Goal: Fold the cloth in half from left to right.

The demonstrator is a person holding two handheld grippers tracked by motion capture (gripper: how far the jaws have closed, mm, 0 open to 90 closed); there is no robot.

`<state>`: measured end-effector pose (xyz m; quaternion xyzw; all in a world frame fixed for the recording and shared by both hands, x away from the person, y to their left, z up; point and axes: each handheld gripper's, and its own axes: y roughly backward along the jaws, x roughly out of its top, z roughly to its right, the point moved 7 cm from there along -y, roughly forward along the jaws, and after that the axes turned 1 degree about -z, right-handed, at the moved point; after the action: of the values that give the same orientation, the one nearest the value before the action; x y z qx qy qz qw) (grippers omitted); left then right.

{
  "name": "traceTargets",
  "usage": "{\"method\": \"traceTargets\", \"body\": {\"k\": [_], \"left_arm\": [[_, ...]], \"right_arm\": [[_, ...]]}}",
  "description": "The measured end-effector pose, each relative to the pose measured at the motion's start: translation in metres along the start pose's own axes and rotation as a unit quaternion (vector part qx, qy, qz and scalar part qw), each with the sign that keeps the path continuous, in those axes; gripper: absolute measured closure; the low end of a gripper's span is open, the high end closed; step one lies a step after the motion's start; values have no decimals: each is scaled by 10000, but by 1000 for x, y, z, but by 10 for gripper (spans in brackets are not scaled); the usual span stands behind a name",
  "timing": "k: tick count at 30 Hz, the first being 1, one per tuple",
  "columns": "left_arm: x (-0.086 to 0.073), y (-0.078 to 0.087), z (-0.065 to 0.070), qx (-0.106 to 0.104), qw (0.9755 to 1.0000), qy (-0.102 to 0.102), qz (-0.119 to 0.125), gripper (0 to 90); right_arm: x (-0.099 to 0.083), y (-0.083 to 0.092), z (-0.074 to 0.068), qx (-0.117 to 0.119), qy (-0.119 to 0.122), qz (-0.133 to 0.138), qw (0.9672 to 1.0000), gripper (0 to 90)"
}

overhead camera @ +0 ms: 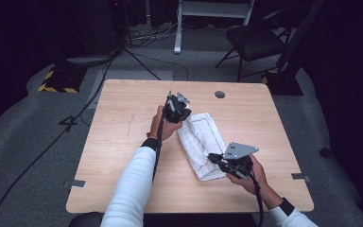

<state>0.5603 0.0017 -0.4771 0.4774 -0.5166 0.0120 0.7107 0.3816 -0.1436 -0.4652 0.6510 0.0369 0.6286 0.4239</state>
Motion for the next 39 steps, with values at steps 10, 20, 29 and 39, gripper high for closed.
{"method": "traceTargets", "body": {"k": [10, 20, 29, 39], "left_arm": [[19, -25, 23, -122, 9997, -189, -42, 871], [23, -48, 36, 21, 9999, -100, -56, 752], [12, -20, 56, -160, 9996, -186, 157, 398], [-50, 16, 114, -648, 9930, -985, -81, 267]], "right_arm": [[-24, 19, 13, -193, -136, -121, 9996, 860], [-48, 27, 28, -468, -285, -379, 9978, 843], [-85, 28, 35, -546, -588, -791, 9936, 599], [-84, 20, 61, -674, -788, -773, 9916, 448]]}}
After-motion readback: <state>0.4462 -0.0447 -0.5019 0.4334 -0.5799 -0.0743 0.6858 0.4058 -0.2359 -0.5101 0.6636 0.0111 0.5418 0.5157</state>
